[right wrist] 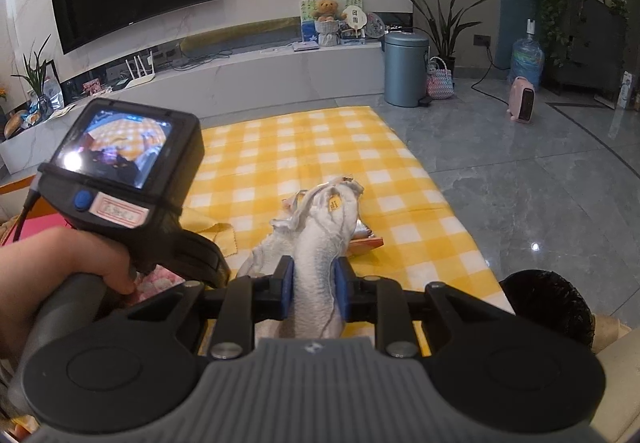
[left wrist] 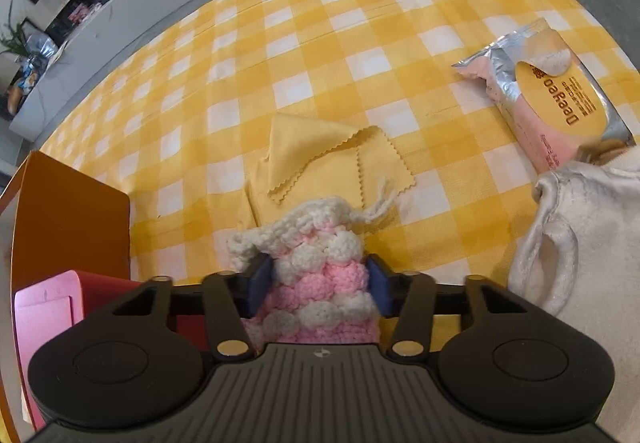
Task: Organize soft objects
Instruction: 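Grasp the pink-and-white crocheted pouch with the left gripper while the right holds the bib, then carry the pouch with the left gripper while the right carries the bib toward the bin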
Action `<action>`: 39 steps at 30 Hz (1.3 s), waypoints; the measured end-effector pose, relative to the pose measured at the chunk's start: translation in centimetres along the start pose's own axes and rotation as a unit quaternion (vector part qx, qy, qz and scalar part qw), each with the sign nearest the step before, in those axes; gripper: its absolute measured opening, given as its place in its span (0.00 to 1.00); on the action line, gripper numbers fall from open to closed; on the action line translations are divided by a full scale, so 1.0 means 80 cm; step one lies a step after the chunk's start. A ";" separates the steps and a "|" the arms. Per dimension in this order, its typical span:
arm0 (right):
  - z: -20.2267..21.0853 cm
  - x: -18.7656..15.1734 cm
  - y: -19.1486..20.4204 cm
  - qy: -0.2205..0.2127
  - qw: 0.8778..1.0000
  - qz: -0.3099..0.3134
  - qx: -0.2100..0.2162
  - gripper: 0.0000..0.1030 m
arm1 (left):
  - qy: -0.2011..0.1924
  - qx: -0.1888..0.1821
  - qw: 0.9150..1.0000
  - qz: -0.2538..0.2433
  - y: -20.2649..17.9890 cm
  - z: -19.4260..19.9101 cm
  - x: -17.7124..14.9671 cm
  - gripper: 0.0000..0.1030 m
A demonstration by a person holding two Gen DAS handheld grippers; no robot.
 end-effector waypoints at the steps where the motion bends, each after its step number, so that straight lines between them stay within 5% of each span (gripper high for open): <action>1: 0.000 0.000 0.000 0.000 1.000 0.000 -0.001 0.21 | 0.002 0.002 1.000 -0.013 0.000 0.000 -0.001 0.42; 5: -0.003 0.001 -0.001 0.000 1.000 0.001 -0.002 0.22 | -0.014 -0.012 0.998 -0.064 -0.006 0.014 -0.006 0.32; 12: -0.008 -0.002 -0.001 0.004 1.000 0.004 -0.004 0.22 | -0.081 -0.096 0.987 -0.102 -0.026 0.072 -0.029 0.31; 18: -0.008 -0.002 0.001 0.006 1.000 0.010 0.001 0.22 | -0.138 -0.109 0.974 -0.141 -0.045 0.120 -0.044 0.31; 28: -0.012 -0.009 0.000 0.023 0.999 -0.004 0.023 0.22 | -0.210 -0.123 0.961 -0.129 -0.022 0.175 -0.073 0.31; 35: -0.016 -0.015 0.001 0.033 0.999 -0.003 0.026 0.22 | -0.219 -0.182 0.955 -0.079 0.024 0.184 -0.105 0.32; 39: -0.017 -0.017 0.003 0.037 0.999 -0.008 0.033 0.22 | -0.227 -0.232 0.944 -0.051 0.053 0.195 -0.122 0.32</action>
Point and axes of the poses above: each gripper's, at about its wrist camera, not at the fingertips, and z roughly against the way its jaws point, y to its left, x to its top, the point moved 10 cm from there along -z, roughly the way its jaws point, and after that the axes turned 10 degrees about -z, right-handed, at the moved point
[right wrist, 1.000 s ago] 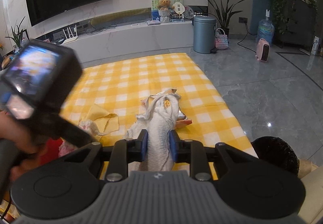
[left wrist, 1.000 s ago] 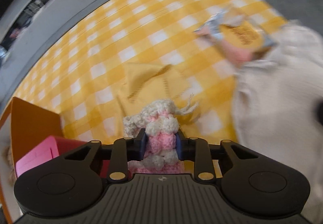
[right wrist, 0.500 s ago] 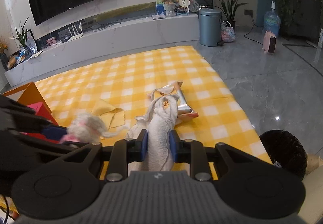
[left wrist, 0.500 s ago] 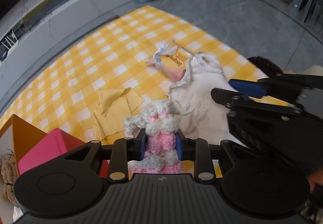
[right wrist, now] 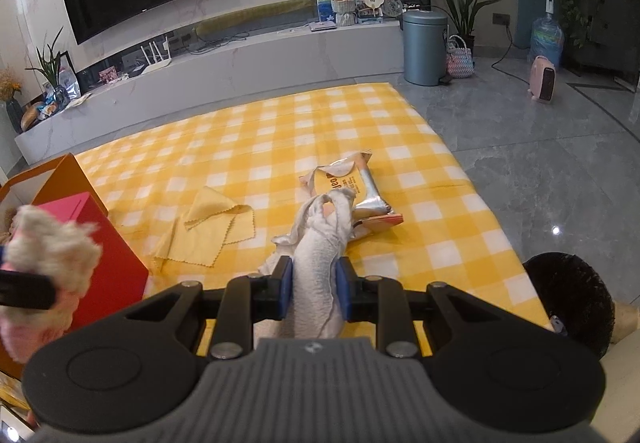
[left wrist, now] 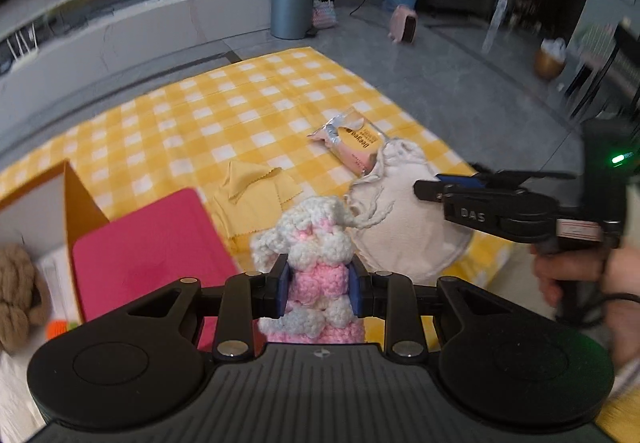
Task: Organize soft objects
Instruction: 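Carry the pouch with the left gripper while the right carries the bib toward the bin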
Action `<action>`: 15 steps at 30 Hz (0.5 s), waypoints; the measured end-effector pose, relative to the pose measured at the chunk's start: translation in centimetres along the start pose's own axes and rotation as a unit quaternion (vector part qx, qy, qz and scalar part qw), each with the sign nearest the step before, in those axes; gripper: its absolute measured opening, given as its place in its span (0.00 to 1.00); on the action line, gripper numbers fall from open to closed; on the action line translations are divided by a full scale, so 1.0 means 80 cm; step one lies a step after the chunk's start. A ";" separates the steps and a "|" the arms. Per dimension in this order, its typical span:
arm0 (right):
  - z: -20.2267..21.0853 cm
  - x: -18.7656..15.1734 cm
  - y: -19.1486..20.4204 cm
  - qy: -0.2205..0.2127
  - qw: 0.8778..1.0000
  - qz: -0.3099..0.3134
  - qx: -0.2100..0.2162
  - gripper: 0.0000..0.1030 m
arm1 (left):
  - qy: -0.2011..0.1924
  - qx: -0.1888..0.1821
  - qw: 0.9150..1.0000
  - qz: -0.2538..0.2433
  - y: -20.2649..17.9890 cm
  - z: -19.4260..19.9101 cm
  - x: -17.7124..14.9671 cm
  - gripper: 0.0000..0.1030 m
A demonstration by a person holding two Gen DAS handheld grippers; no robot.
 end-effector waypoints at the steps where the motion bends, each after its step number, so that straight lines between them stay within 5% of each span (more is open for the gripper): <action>1: 0.001 0.000 0.001 0.000 1.000 -0.001 0.004 0.22 | -0.006 -0.008 1.000 0.005 0.005 0.009 -0.003 0.31; 8: -0.005 -0.006 0.019 0.009 1.000 0.029 0.002 0.22 | -0.036 -0.038 0.998 0.029 0.034 0.051 -0.017 0.31; 15: 0.003 -0.006 0.033 0.005 1.000 0.028 0.011 0.21 | -0.072 -0.016 0.996 0.060 0.076 0.108 -0.037 0.31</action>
Point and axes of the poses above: each gripper's, at about its wrist camera, not at the fingertips, and z roughly against the way its jaws point, y to its left, x to its top, the point moved 10 cm from there along -z, roughly the way its jaws point, and after that the axes turned 10 degrees about -z, right-handed, at the moved point
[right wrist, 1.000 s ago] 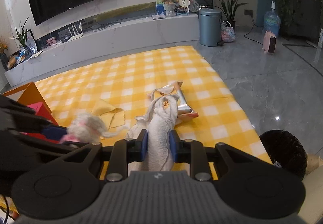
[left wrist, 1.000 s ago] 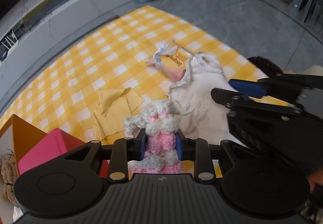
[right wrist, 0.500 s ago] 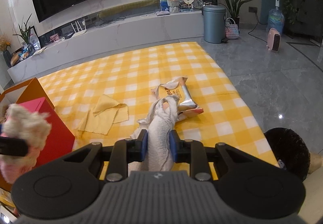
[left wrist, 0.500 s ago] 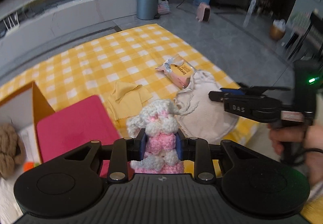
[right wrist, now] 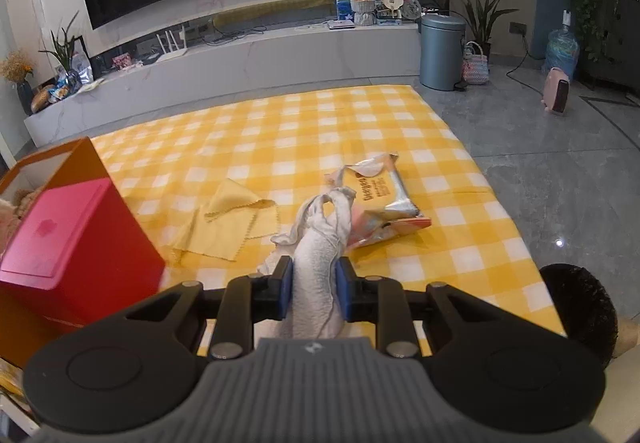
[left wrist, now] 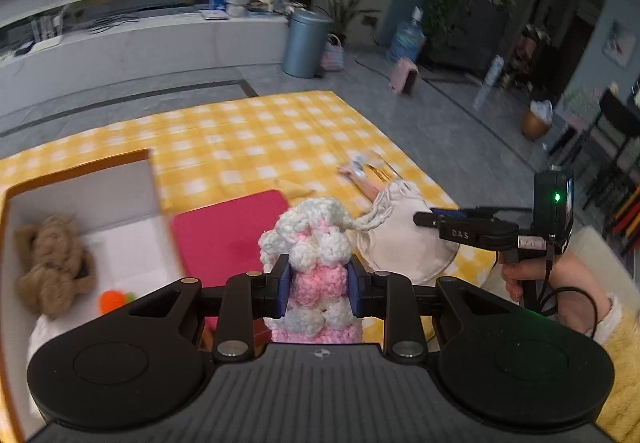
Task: Organize soft objects
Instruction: 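Carry the pouch with the left gripper while the right carries the bib toward the bin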
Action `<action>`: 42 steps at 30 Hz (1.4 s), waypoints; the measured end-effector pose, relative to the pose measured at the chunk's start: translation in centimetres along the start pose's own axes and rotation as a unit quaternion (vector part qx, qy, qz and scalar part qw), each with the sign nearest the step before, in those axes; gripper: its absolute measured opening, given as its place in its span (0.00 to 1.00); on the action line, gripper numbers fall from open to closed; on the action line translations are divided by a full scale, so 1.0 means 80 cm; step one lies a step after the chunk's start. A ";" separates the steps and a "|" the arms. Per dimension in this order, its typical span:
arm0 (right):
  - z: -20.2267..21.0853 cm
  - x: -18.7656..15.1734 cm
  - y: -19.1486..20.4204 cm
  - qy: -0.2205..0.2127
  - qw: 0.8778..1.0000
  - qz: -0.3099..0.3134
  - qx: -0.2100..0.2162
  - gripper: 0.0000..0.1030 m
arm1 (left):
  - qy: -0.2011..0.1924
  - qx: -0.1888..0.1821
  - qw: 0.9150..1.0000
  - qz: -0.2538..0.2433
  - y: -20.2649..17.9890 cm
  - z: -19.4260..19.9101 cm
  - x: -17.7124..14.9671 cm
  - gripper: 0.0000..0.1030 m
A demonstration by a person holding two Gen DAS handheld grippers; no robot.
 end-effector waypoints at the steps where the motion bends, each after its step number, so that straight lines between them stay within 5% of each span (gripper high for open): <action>1: 0.003 0.002 0.005 -0.001 1.000 -0.004 0.008 0.21 | -0.005 0.000 1.000 0.007 0.007 0.011 -0.002 0.31; 6: 0.034 0.020 0.043 -0.031 0.998 -0.011 0.046 0.21 | -0.026 0.035 0.998 0.040 0.058 0.060 -0.015 0.31; 11: 0.089 0.051 0.104 -0.115 0.992 0.059 0.007 0.21 | -0.039 0.072 0.992 0.100 0.116 0.083 -0.030 0.31; 17: 0.140 0.067 0.211 -0.150 0.981 0.097 0.075 0.21 | -0.070 0.023 0.985 0.158 0.153 0.094 -0.041 0.31; 21: 0.147 0.065 0.297 -0.146 0.973 0.113 0.140 0.21 | -0.081 0.041 0.983 0.162 0.179 0.104 -0.052 0.31; 29: 0.058 0.027 0.438 -0.073 0.971 0.166 0.153 0.21 | -0.082 0.139 0.969 0.185 0.243 0.120 -0.089 0.31; 39: -0.097 -0.018 0.488 0.008 0.974 0.215 0.074 0.21 | -0.074 0.119 0.964 0.226 0.276 0.120 -0.115 0.31; 42: -0.129 -0.030 0.476 0.022 0.959 0.282 0.012 0.21 | -0.073 0.121 0.965 0.222 0.274 0.120 -0.114 0.31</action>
Point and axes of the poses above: each gripper's, at about its wrist camera, not at the fingertips, and z roughly against the way its jaws point, y to its left, x to its top, the point moved 10 cm from there along -z, roughly the way its jaws point, and after that the axes turned 10 degrees about -z, right-handed, at the moved point
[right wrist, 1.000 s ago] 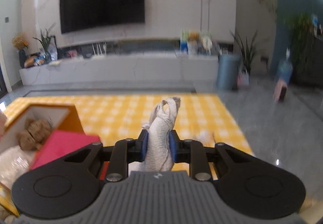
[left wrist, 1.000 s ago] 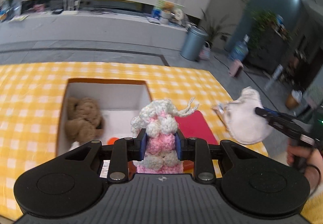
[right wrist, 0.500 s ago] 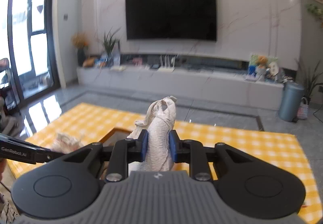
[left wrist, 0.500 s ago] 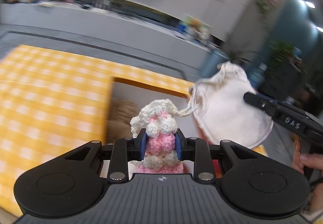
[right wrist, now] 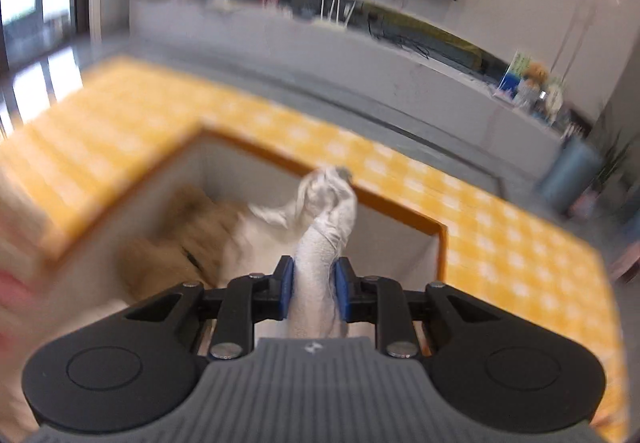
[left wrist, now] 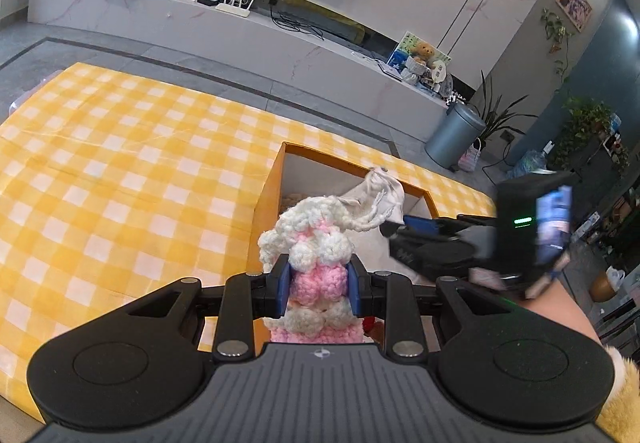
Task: Organize soft objects
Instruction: 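Carry the pouch with the left gripper while the right carries the bib toward the bin, then lower the white bib into the bin and open the right gripper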
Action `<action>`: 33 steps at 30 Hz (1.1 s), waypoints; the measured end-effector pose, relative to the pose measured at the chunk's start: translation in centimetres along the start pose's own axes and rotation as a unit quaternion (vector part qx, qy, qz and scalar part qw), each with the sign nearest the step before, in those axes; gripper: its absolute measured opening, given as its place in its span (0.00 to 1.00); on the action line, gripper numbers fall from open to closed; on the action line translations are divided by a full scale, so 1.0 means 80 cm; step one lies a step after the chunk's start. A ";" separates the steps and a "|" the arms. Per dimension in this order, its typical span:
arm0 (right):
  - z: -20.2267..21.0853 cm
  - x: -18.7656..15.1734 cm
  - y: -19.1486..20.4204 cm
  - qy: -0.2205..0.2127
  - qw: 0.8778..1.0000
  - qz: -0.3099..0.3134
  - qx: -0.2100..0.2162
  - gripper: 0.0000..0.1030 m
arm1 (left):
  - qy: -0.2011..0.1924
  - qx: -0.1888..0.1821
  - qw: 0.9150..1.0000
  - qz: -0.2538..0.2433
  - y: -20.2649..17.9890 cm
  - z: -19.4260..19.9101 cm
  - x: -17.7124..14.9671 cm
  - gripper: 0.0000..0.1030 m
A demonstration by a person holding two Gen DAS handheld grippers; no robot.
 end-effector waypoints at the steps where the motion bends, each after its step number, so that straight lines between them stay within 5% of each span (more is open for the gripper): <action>1: -0.008 -0.003 -0.004 0.006 1.000 0.016 -0.017 0.21 | 0.000 0.001 1.000 -0.003 -0.002 0.000 0.000 0.31; 8: -0.049 -0.034 -0.015 0.069 0.993 0.077 -0.064 0.23 | 0.016 -0.023 1.000 -0.008 -0.012 -0.012 -0.006 0.31; 14: -0.044 -0.037 -0.013 0.071 0.982 0.136 -0.110 0.58 | 0.017 -0.005 0.999 -0.027 -0.015 -0.014 -0.009 0.31; 16: -0.033 -0.037 -0.010 0.058 0.985 0.132 -0.097 0.68 | 0.017 -0.002 0.999 -0.031 -0.016 -0.014 -0.009 0.31; 24: 0.027 -0.020 -0.005 0.000 0.999 0.051 -0.010 0.70 | 0.007 0.001 0.999 -0.038 -0.027 -0.016 -0.012 0.31; 29: 0.076 -0.018 -0.023 -0.043 0.998 0.011 0.039 0.74 | -0.001 -0.071 0.997 -0.024 -0.047 -0.026 -0.017 0.31; 33: 0.106 -0.029 -0.047 -0.067 0.995 -0.019 0.074 0.74 | -0.010 -0.086 0.995 -0.043 -0.069 -0.030 -0.016 0.31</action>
Point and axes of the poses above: each gripper's, at about its wrist camera, not at the fingertips, and z roughly against the way its jaws point, y to its left, x to its top, the point moved 10 cm from there along -z, roughly the way its jaws point, and after that the axes turned 10 degrees about -z, right-handed, at the moved point
